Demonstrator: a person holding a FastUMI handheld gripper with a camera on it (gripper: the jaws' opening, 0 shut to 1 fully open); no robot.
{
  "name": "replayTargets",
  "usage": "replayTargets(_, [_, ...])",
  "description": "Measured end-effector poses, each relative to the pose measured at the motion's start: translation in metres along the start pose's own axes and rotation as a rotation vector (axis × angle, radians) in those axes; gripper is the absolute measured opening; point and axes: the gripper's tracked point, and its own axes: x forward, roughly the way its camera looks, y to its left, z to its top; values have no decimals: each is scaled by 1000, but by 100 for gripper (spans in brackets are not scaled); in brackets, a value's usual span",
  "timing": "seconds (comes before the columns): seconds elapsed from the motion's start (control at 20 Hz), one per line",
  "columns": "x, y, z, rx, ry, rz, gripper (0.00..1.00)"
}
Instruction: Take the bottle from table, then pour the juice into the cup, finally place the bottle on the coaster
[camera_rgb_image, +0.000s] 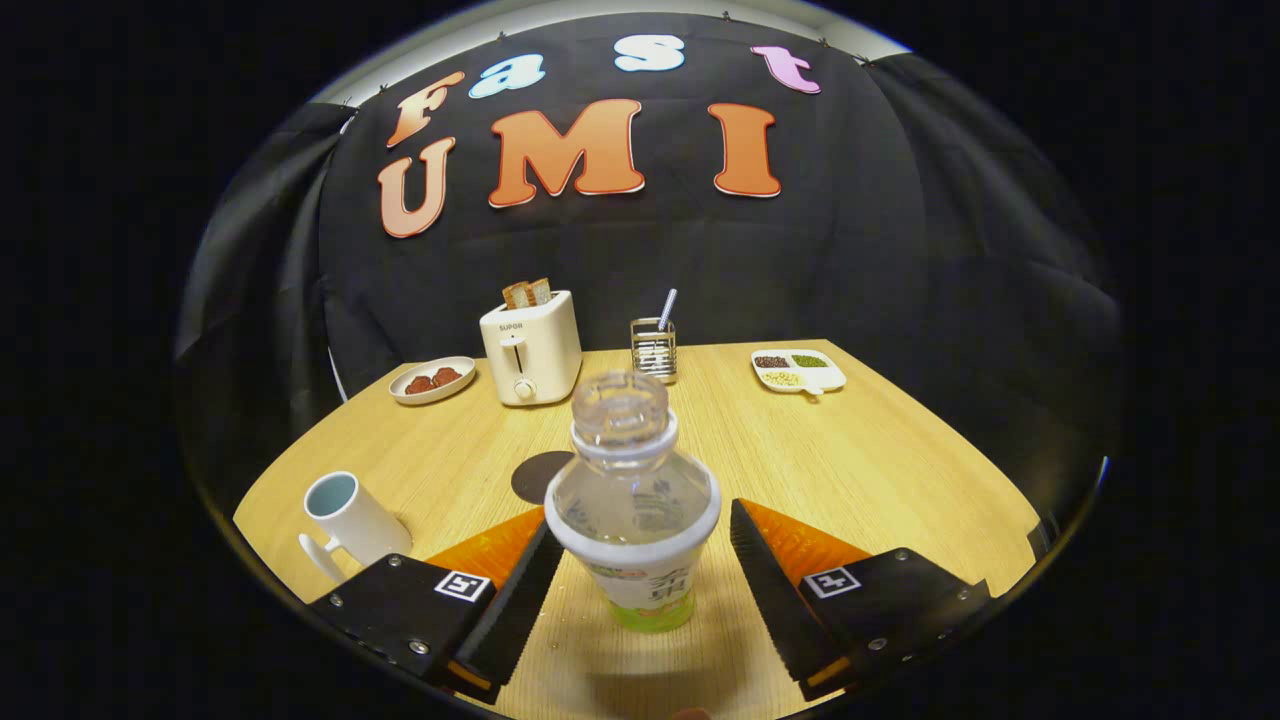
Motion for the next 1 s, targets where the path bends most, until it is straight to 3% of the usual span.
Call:
replayTargets(0.3, [10,1,-28,-12,60,22,97])
replayTargets(0.45, [14,4,-29,-14,81,31,67])
replayTargets(0.65, [4,15,-19,-5,125,36,57])
replayTargets(1.0, [-11,49,27,-129,122,-6,56])
